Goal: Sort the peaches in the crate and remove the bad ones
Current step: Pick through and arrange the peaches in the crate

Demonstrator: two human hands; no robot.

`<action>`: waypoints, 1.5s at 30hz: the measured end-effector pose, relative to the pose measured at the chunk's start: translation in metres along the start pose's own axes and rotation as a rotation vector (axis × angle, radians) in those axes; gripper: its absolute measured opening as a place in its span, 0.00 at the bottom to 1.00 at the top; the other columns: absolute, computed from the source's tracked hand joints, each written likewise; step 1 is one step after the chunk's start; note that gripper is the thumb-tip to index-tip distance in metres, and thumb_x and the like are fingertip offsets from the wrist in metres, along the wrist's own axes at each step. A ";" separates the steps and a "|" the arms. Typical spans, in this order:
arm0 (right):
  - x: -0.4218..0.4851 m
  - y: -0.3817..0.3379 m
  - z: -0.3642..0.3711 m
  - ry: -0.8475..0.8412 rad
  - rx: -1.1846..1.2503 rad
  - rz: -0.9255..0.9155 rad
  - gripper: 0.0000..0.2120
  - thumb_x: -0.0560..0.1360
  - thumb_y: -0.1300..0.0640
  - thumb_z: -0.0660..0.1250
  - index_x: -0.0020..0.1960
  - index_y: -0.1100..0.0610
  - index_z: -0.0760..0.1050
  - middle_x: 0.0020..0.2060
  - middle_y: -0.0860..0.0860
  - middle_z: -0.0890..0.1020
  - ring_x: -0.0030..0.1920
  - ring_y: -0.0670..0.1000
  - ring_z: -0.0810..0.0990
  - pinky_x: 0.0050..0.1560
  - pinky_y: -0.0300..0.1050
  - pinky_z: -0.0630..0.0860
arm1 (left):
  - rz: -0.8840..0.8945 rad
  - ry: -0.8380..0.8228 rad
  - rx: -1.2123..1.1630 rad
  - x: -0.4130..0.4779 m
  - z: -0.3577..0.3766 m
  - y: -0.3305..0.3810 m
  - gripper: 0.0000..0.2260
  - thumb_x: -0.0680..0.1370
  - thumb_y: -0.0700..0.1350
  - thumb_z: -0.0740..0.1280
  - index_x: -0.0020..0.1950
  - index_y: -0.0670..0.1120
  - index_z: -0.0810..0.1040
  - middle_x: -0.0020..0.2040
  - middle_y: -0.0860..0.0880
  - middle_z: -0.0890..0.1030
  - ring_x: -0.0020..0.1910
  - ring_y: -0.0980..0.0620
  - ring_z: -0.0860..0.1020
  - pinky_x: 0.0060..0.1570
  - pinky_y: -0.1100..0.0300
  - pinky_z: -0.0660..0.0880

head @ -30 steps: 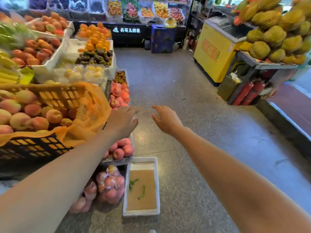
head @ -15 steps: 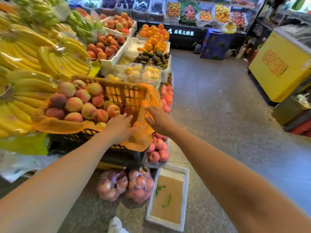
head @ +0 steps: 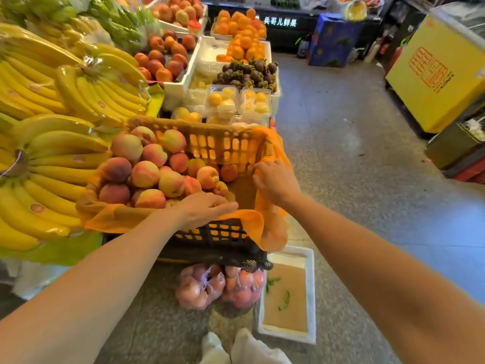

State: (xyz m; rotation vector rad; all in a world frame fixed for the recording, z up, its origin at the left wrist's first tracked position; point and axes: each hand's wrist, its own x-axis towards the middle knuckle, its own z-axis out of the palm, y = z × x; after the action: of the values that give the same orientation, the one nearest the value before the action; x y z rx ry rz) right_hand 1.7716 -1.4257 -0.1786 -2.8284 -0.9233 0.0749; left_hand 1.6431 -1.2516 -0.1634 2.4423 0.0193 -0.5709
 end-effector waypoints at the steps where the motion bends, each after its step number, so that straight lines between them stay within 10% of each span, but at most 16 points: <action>1: 0.005 -0.003 -0.001 0.017 -0.003 0.009 0.16 0.81 0.49 0.55 0.62 0.54 0.75 0.58 0.53 0.80 0.60 0.57 0.73 0.59 0.53 0.70 | -0.011 0.062 0.000 0.001 -0.007 -0.006 0.30 0.76 0.70 0.50 0.59 0.52 0.79 0.55 0.52 0.80 0.54 0.52 0.76 0.56 0.51 0.72; 6: 0.039 -0.026 -0.007 -0.017 0.086 -0.066 0.19 0.81 0.49 0.57 0.69 0.54 0.70 0.63 0.53 0.77 0.63 0.56 0.73 0.63 0.54 0.68 | -0.015 0.412 0.324 0.012 -0.038 -0.037 0.14 0.80 0.53 0.60 0.60 0.50 0.79 0.55 0.48 0.80 0.53 0.48 0.76 0.51 0.51 0.74; 16: 0.101 -0.072 0.034 -0.339 0.213 -0.152 0.25 0.80 0.50 0.62 0.75 0.53 0.63 0.70 0.55 0.69 0.68 0.56 0.71 0.64 0.50 0.72 | -0.332 0.398 0.516 0.015 -0.068 -0.111 0.30 0.74 0.65 0.62 0.74 0.56 0.64 0.77 0.48 0.59 0.77 0.44 0.51 0.72 0.36 0.45; 25: 0.120 -0.098 0.074 -0.472 0.156 0.000 0.31 0.75 0.52 0.69 0.74 0.52 0.62 0.69 0.56 0.68 0.67 0.59 0.70 0.64 0.50 0.70 | -0.097 0.524 0.641 0.025 -0.091 -0.144 0.22 0.74 0.63 0.62 0.61 0.51 0.77 0.61 0.48 0.72 0.63 0.46 0.69 0.57 0.48 0.66; 33: 0.119 -0.107 0.097 -0.344 0.185 0.197 0.30 0.71 0.51 0.73 0.69 0.51 0.65 0.63 0.56 0.69 0.61 0.62 0.70 0.61 0.54 0.71 | 0.074 0.534 0.730 0.034 -0.107 -0.162 0.18 0.74 0.59 0.60 0.55 0.50 0.80 0.54 0.47 0.75 0.55 0.46 0.72 0.53 0.50 0.62; 39: 0.112 -0.090 0.066 -0.218 0.703 0.396 0.30 0.72 0.53 0.74 0.71 0.53 0.66 0.62 0.52 0.72 0.60 0.52 0.73 0.54 0.43 0.75 | 0.067 0.511 0.690 0.040 -0.116 -0.160 0.16 0.76 0.58 0.61 0.57 0.52 0.79 0.56 0.48 0.75 0.58 0.47 0.72 0.57 0.50 0.65; 45: 0.104 -0.077 0.033 -0.488 1.389 0.535 0.24 0.77 0.43 0.64 0.69 0.52 0.68 0.60 0.58 0.78 0.49 0.54 0.82 0.55 0.50 0.76 | 0.202 0.397 0.207 0.057 -0.114 -0.143 0.24 0.74 0.57 0.68 0.68 0.53 0.72 0.64 0.48 0.74 0.63 0.47 0.72 0.59 0.48 0.71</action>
State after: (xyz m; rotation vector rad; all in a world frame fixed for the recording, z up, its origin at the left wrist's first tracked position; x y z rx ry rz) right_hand 1.8072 -1.2986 -0.1971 -1.6116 0.0151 1.0278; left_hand 1.7183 -1.0773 -0.1871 2.6797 -0.1279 0.0072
